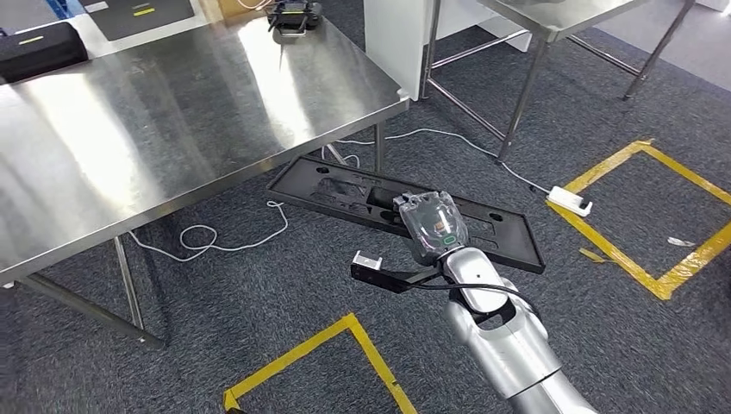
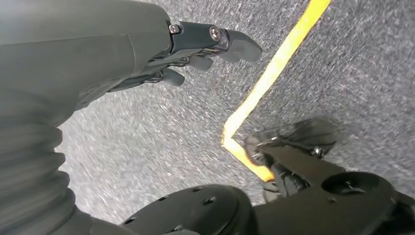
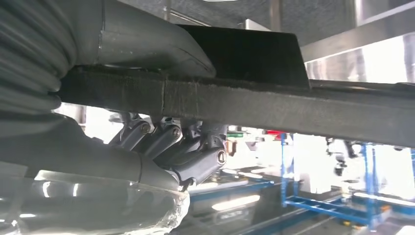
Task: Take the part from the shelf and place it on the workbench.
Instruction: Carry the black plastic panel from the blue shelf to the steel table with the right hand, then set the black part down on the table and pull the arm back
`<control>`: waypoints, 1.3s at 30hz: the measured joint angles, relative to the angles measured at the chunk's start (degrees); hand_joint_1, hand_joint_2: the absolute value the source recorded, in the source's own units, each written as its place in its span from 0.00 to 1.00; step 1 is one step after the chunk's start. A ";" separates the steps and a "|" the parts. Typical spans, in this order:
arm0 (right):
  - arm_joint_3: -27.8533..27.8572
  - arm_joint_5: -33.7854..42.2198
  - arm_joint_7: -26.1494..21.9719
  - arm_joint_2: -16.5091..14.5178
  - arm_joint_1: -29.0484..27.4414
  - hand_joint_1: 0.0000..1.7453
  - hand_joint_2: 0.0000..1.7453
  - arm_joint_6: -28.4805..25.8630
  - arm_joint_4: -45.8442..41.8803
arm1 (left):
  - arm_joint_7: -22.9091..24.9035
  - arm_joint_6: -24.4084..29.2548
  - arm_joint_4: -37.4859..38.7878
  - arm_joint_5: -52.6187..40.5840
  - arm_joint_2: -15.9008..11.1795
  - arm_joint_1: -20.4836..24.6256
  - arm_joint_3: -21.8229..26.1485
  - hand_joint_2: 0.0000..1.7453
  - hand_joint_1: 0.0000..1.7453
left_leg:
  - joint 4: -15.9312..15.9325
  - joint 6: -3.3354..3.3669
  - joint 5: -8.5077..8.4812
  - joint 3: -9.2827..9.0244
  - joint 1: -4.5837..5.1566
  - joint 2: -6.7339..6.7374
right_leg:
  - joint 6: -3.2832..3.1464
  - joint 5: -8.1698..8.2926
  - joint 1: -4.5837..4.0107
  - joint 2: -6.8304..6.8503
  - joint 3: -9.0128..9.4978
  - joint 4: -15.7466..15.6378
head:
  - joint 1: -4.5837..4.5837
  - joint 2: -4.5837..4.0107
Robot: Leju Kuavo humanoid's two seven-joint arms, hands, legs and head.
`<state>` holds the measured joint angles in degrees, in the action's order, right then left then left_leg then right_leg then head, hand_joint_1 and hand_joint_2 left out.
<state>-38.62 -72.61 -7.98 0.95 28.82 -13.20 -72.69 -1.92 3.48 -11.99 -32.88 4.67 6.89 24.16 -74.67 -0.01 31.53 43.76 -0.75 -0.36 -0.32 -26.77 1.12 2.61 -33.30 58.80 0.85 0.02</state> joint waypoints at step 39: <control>0.19 -0.04 -0.28 -0.32 0.53 1.00 1.00 -0.11 0.26 | -2.45 0.76 -0.07 -0.08 0.19 -0.22 1.84 1.00 0.00 | 16.25 2.23 -7.90 -6.96 1.53 3.28 | 1.52 -2.24 -0.83 4.30 2.36 -0.49 | -0.05 0.00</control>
<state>-38.42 -72.65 -8.26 0.62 29.35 -13.32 -72.43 -4.37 4.24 -12.07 -32.96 4.85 6.67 25.99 -58.42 2.23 23.63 36.80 0.78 2.92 1.20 -29.01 0.29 6.91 -30.94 58.31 0.80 0.02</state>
